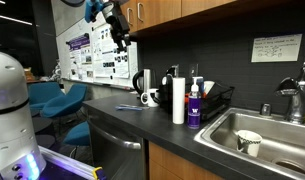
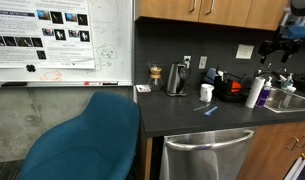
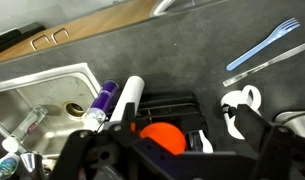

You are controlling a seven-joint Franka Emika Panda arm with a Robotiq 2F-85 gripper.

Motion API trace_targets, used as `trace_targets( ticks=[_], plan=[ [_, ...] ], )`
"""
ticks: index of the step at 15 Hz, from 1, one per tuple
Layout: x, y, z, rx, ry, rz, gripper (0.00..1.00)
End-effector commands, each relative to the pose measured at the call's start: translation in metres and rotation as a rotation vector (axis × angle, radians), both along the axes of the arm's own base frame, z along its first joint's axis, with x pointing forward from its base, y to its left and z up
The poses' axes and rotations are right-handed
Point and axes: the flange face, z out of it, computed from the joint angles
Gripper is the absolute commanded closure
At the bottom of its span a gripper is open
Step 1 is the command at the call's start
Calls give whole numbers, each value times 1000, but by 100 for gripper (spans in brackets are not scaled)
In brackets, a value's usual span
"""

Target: Move the purple bottle to the left

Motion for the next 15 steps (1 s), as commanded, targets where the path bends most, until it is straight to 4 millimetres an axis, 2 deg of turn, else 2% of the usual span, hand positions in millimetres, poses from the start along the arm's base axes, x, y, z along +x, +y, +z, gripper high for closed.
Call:
trace_targets(
  ticks=[1,5,6,8,15],
  plan=[
    [-11,-39,15,4,-27,-95,0],
    [-27,-79,25,36,-87,-173,0],
    [-28,-63,19,30,-66,-147,0],
    [-30,-68,19,33,-70,-155,0],
    [-28,-63,19,28,-65,-146,0]
  ],
)
